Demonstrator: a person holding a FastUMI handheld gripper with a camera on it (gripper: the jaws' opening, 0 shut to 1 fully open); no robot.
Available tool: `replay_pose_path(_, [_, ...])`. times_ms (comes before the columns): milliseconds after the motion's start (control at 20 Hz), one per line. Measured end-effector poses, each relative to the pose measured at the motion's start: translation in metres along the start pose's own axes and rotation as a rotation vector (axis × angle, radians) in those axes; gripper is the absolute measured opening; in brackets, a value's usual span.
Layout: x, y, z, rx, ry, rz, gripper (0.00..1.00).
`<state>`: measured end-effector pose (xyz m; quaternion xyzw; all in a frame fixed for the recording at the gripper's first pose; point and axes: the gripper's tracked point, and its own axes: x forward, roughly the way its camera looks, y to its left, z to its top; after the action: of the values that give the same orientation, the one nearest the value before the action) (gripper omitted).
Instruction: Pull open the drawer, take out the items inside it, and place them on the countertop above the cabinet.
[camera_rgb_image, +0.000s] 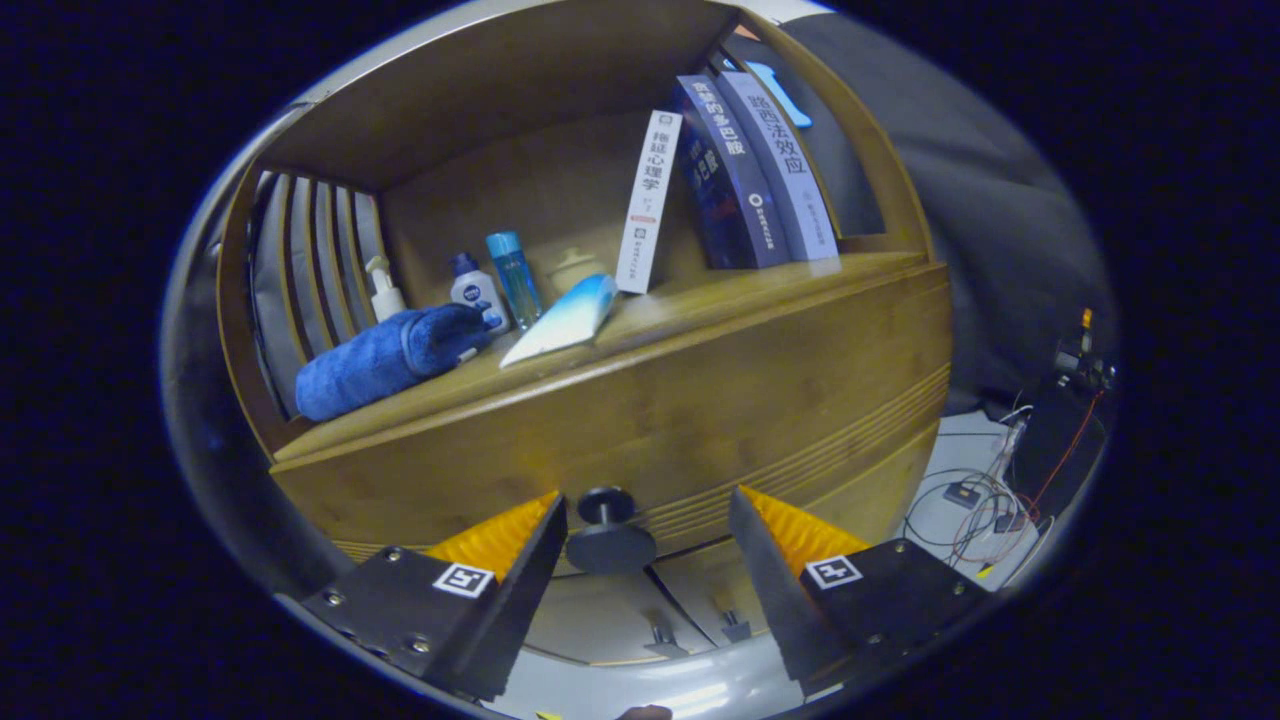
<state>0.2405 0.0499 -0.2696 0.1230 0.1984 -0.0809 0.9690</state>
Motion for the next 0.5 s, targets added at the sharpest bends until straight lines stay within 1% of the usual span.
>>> replay_pose_path(150, [-0.009,0.005,0.024,0.005,-0.043,0.008,0.97])
replay_pose_path(300, [-0.026,0.009,0.044,-0.027,-0.071,0.011,0.97])
replay_pose_path(500, [-0.058,0.031,0.08,-0.098,-0.123,0.087,0.97])
